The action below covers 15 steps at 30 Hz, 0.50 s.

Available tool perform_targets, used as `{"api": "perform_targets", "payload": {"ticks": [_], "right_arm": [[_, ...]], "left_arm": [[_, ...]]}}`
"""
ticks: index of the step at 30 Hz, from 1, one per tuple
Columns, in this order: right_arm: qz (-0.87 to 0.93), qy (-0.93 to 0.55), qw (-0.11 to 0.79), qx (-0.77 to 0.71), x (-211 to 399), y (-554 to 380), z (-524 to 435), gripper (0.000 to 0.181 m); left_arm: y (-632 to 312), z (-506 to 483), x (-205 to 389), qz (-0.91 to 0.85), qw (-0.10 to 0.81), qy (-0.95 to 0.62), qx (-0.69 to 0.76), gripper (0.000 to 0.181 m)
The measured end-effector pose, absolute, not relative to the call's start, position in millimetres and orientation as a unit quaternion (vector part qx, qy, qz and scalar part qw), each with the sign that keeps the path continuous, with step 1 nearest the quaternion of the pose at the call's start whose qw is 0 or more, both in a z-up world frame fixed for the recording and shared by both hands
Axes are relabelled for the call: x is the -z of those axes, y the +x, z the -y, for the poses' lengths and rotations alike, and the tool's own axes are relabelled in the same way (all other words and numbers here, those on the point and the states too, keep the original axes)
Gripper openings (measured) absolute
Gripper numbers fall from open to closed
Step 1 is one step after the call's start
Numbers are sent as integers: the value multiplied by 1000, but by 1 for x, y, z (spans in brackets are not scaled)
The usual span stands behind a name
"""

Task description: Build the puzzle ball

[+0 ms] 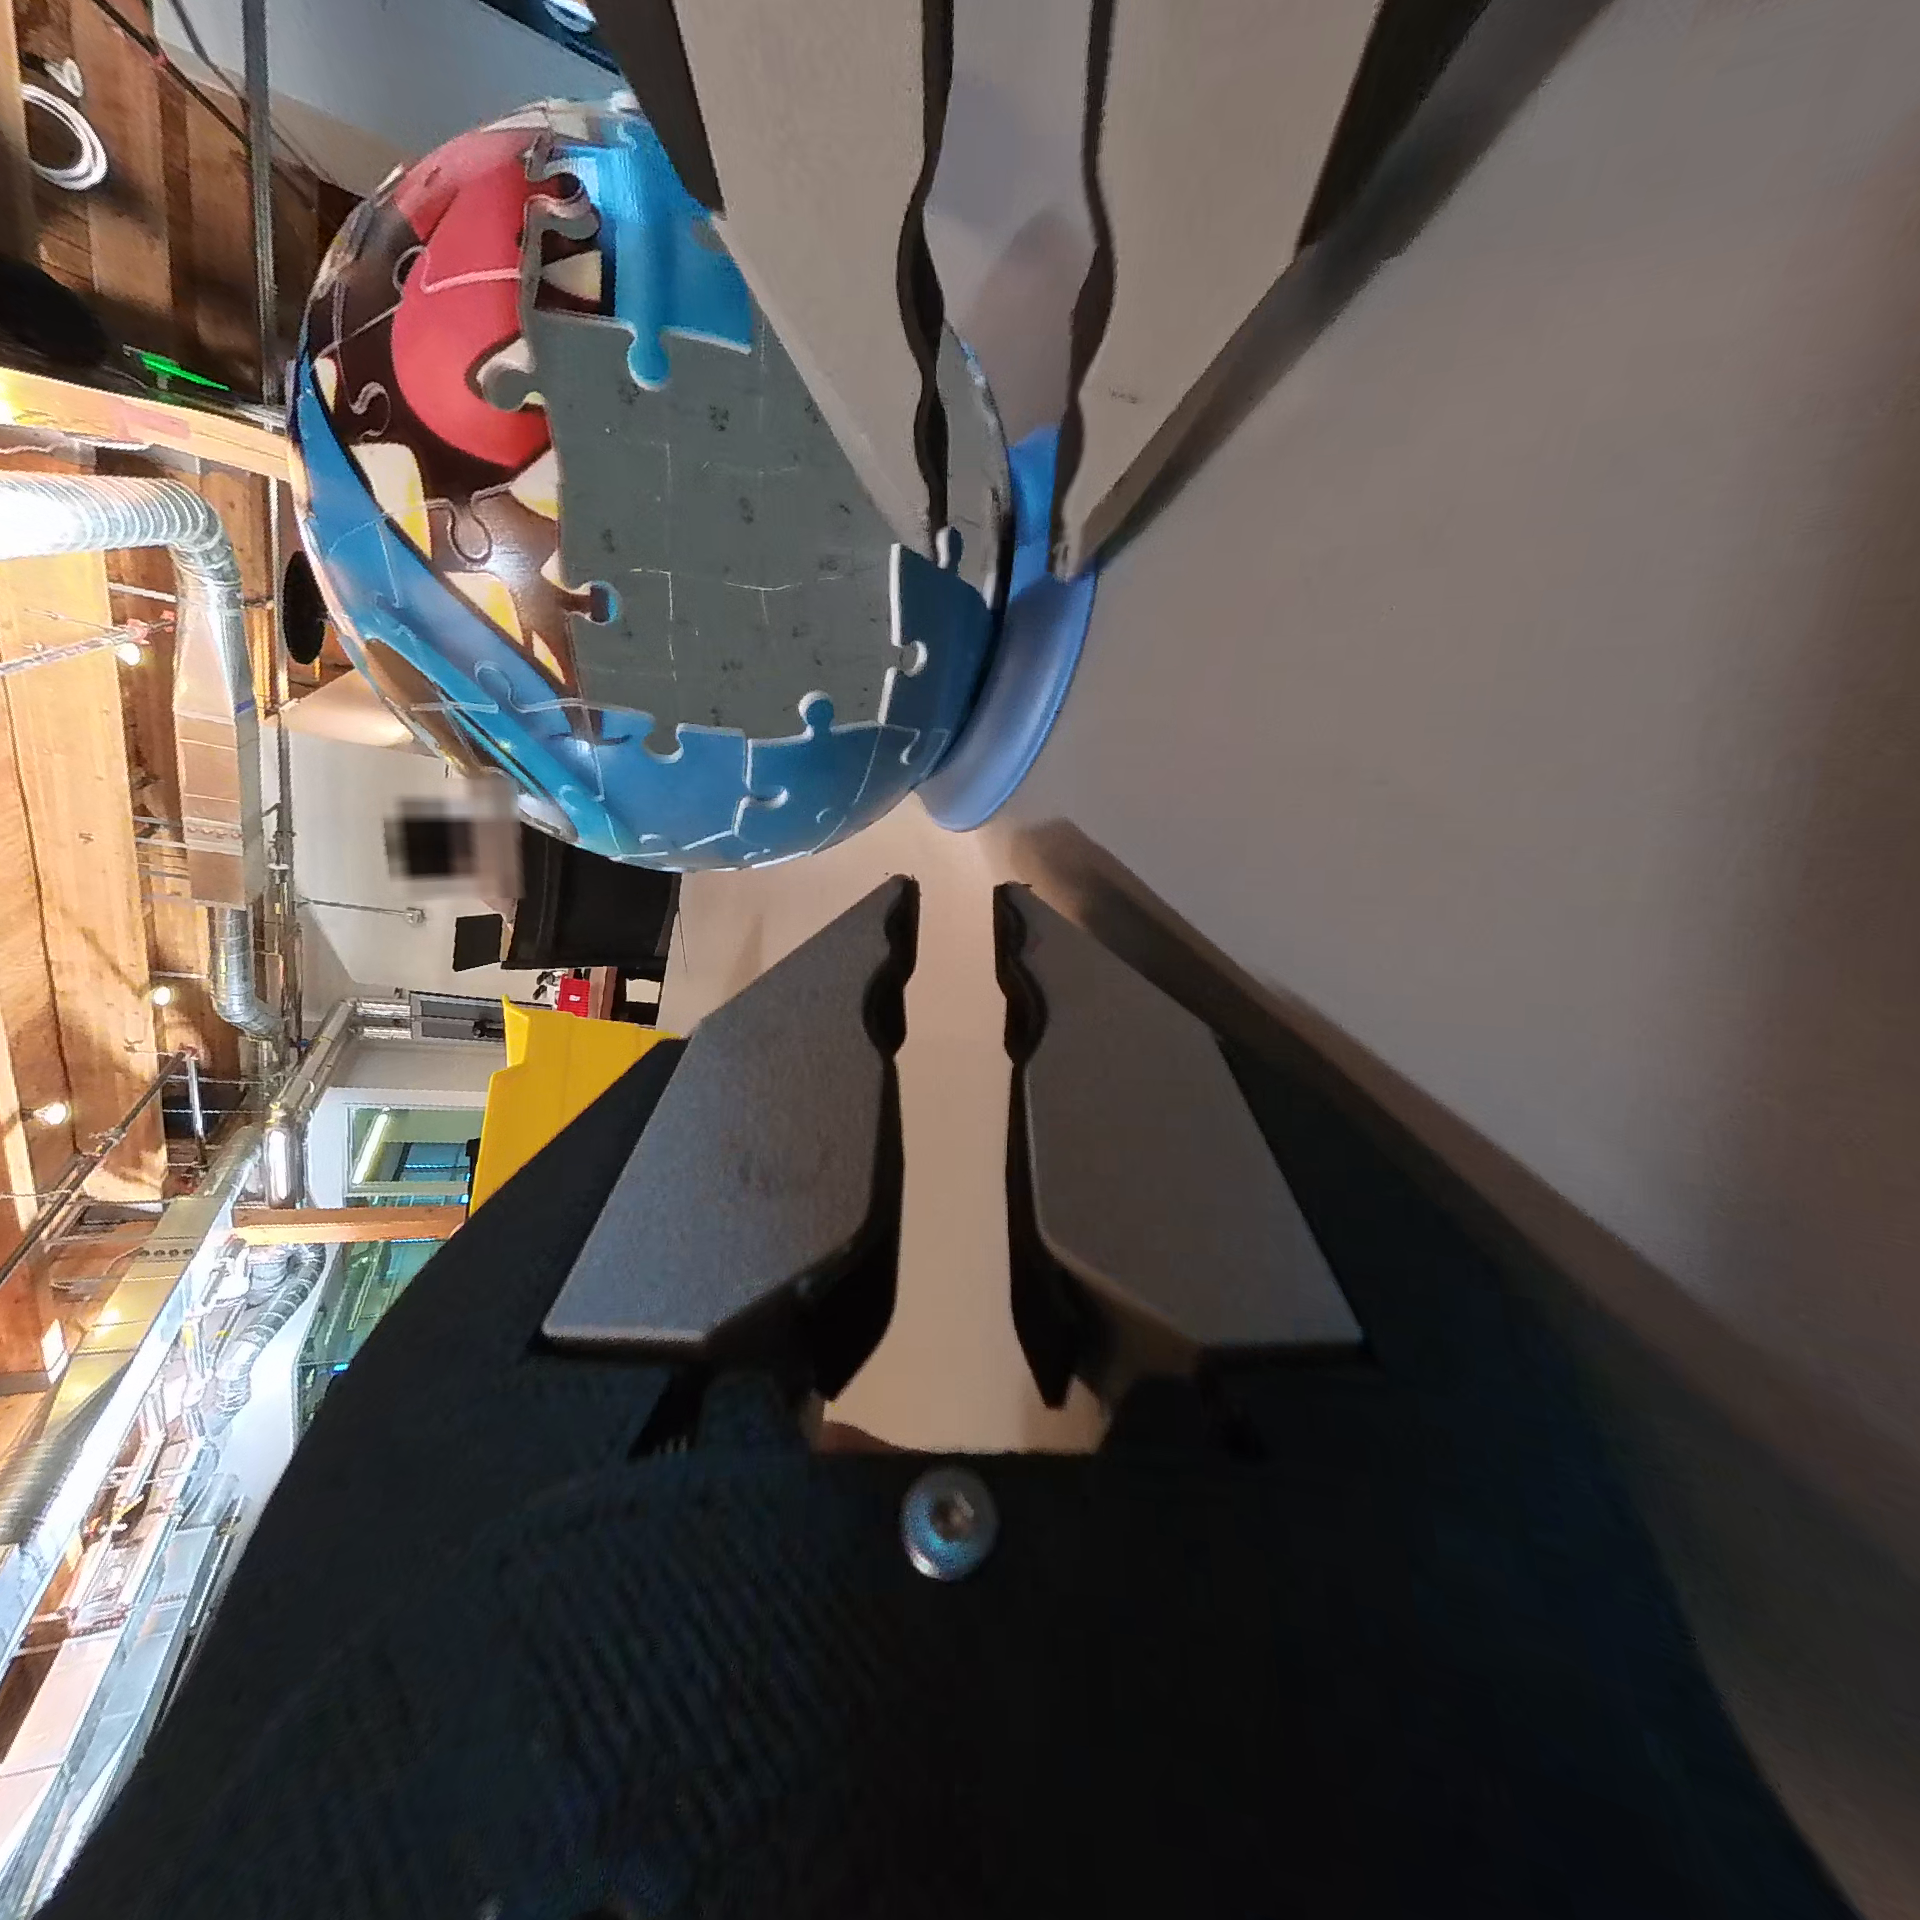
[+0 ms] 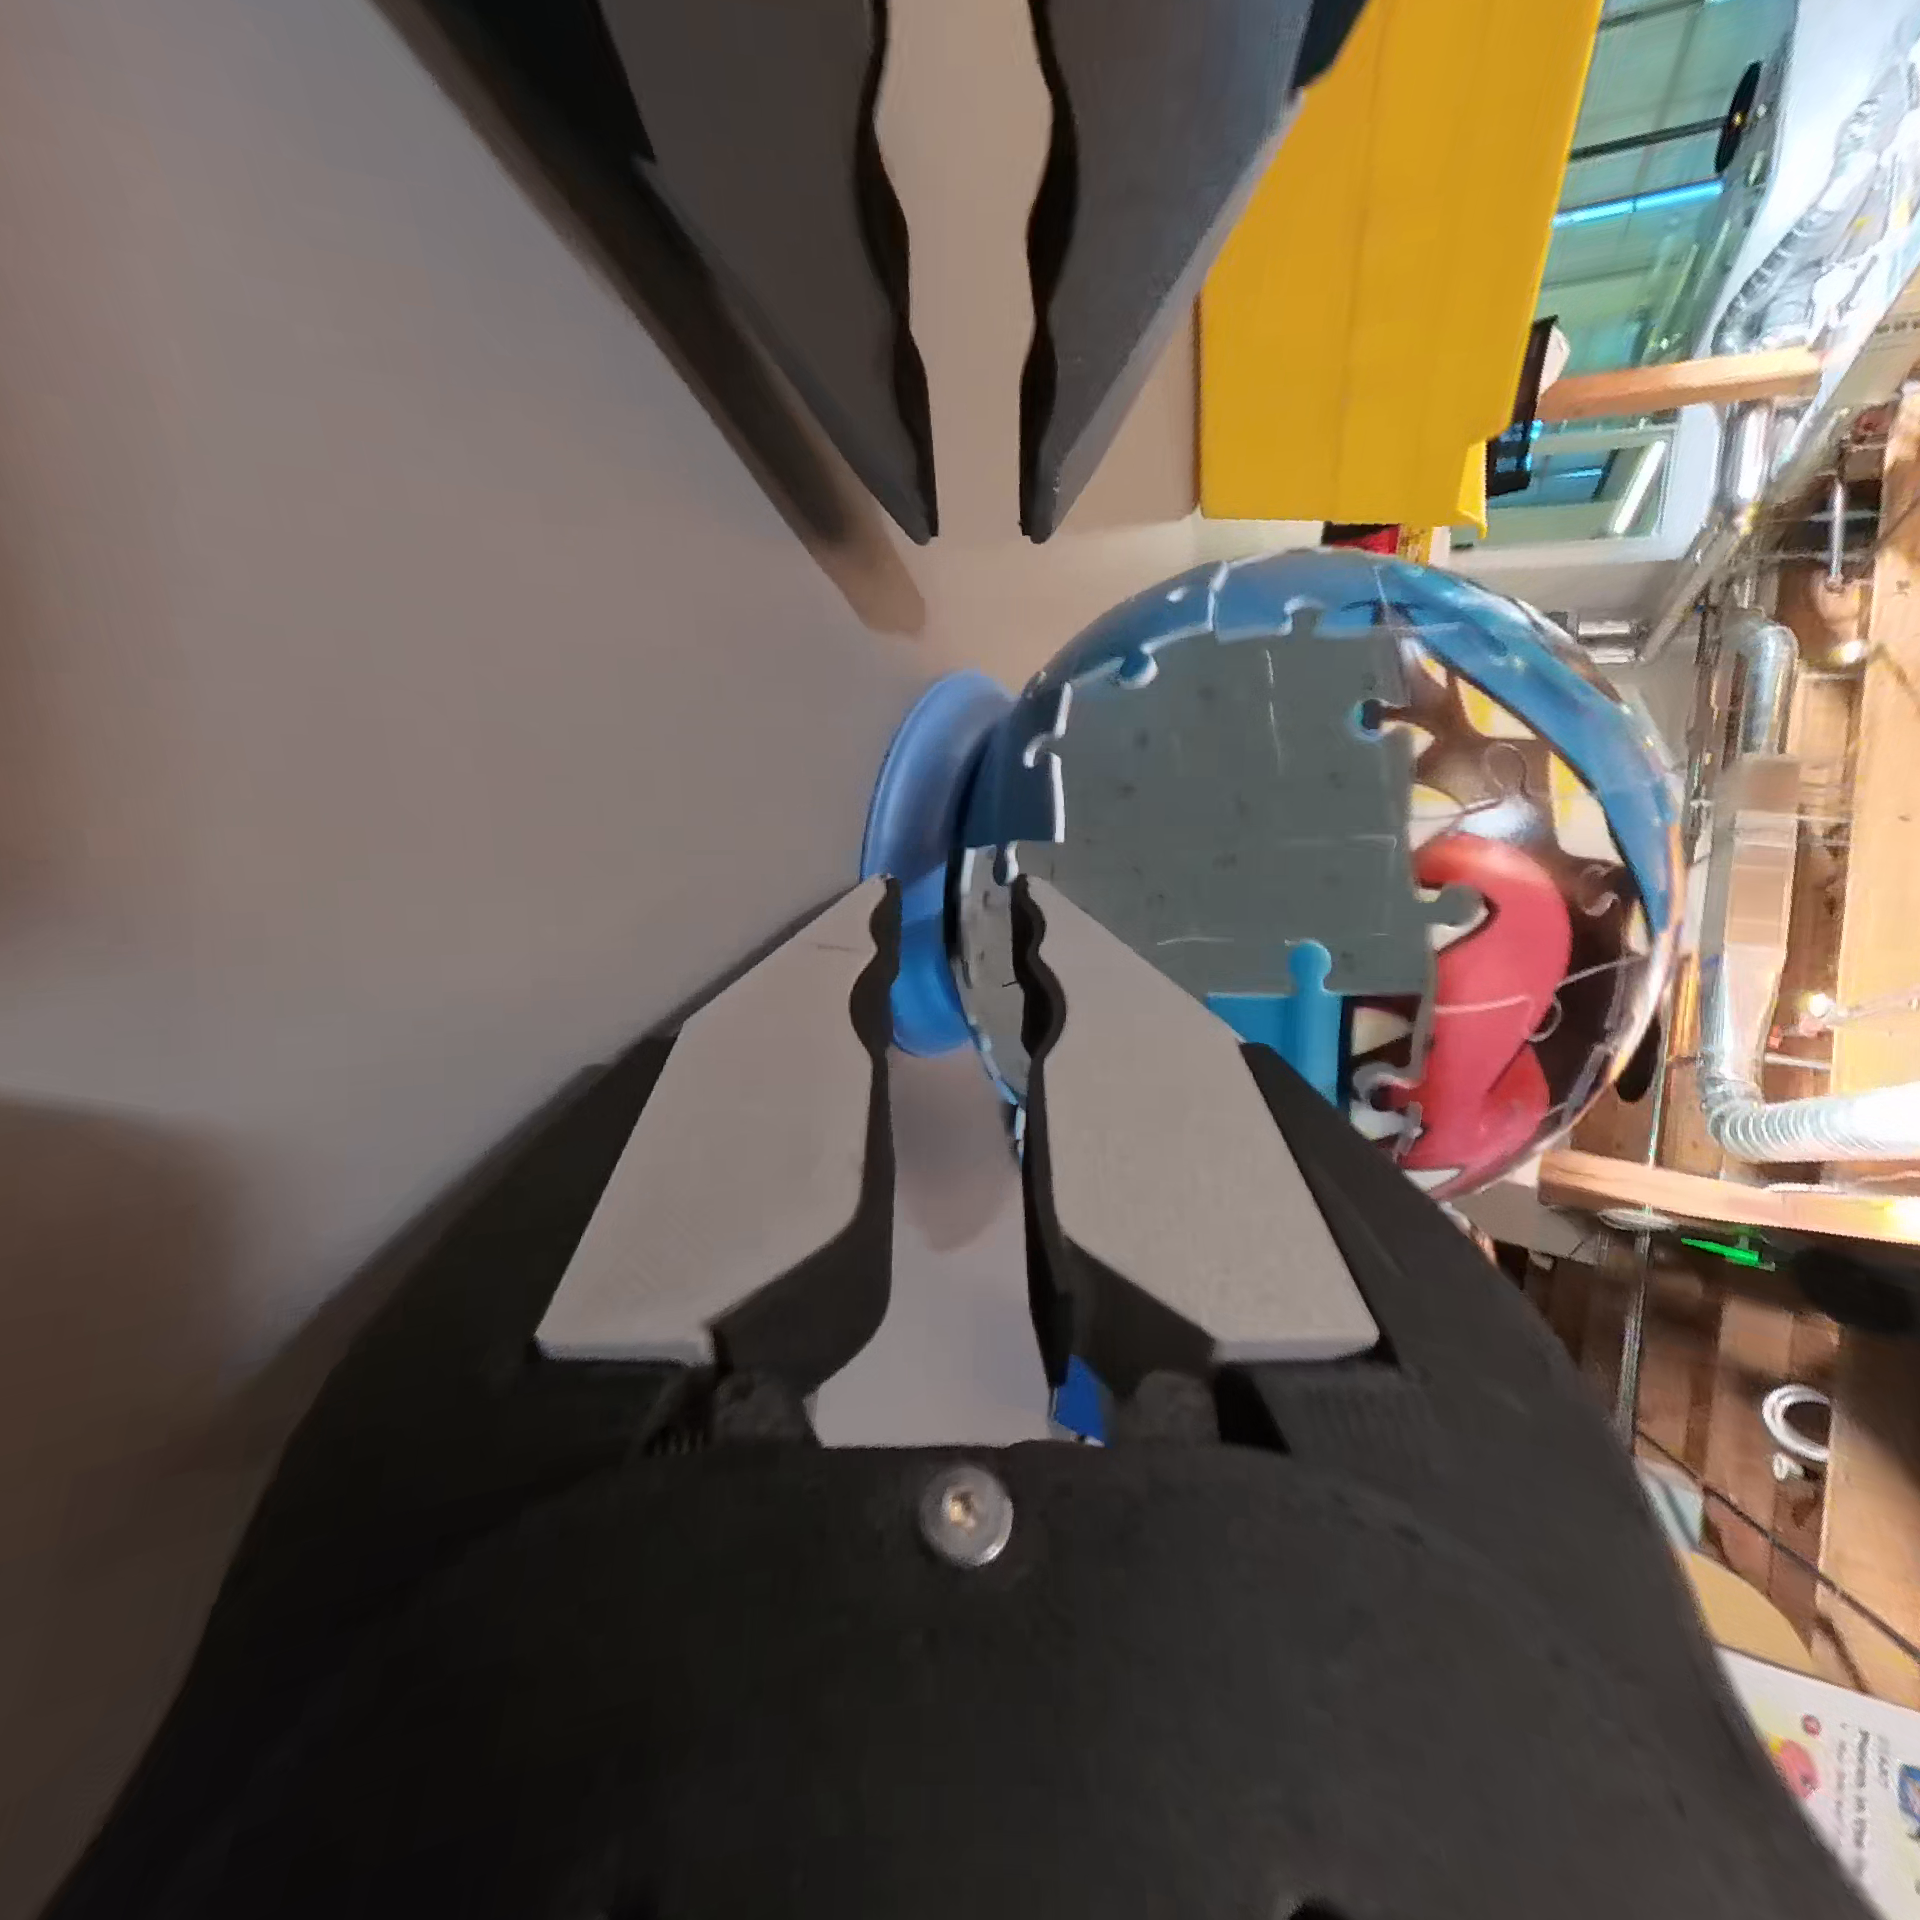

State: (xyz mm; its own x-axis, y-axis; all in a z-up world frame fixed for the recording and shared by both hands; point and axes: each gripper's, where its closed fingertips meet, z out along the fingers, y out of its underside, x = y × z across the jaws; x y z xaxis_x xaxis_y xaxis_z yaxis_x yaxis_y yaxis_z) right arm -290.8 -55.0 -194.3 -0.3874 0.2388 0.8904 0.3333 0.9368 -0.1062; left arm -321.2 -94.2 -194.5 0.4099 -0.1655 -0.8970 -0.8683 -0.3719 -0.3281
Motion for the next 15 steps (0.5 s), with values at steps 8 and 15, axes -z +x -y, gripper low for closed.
{"api": "perform_targets", "payload": {"ticks": [8, 15], "right_arm": [[834, -192, 517, 27, 197, -285, 51, 21], [823, -212, 523, -61, 187, -254, 55, 32]], "left_arm": [[-321, 95, 195, -359, 431, -721, -407, 11], [-327, 98, 195, -359, 432, -723, -402, 12]]}}
